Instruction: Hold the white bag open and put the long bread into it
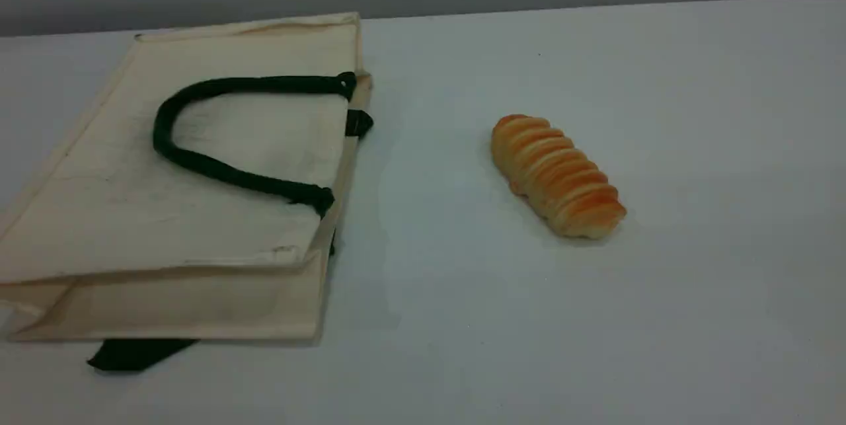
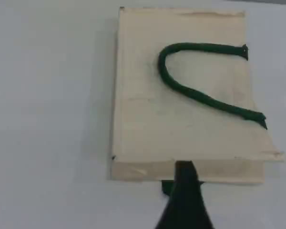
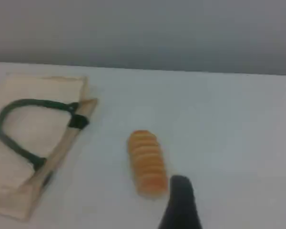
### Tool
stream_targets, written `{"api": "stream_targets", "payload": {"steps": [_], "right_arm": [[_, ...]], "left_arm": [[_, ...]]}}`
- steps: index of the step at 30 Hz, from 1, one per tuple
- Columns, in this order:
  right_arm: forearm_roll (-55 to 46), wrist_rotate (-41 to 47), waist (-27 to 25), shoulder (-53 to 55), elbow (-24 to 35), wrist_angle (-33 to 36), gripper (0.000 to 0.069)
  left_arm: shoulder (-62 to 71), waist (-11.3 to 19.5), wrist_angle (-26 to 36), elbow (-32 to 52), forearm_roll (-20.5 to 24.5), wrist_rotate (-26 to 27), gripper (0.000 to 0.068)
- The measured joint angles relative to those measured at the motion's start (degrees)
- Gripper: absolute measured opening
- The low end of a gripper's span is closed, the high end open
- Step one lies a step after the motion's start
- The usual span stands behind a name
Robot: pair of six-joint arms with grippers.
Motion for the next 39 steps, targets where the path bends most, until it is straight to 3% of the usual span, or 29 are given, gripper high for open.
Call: {"api": "stream_targets", "payload": {"steps": [7, 12, 16, 23, 31, 39], "right_arm": [[12.4, -9.9, 0.0, 16.3, 0.0, -11.7, 0.0498], [23.8, -21.2, 0.0, 28.6, 0.0, -16.1, 0.0498], [32.8, -31.4, 0.0, 37.9, 0.0, -16.3, 0.0498], [46.3, -45.1, 0.1, 49.3, -0.7, -17.2, 0.0498], [51.5, -46.3, 0.1, 57.8, -7.2, -16.1, 0.0498], [61.0, -53.8, 0.1, 67.4, -8.7, -15.3, 0.0498]], "left_arm": [[15.9, 0.0, -7.2, -1.5, 0.1, -0.3, 0.0494], [26.8, 0.0, -12.8, -1.5, 0.1, -1.5, 0.0494], [35.1, 0.0, -18.8, -1.5, 0.1, -4.9, 0.0494], [48.7, 0.0, -28.0, -1.5, 0.1, -5.2, 0.0494], [63.4, 0.0, -37.0, -3.3, 0.1, -5.2, 0.0494], [76.3, 0.0, -38.1, -12.3, 0.0, -5.1, 0.0494]]}}
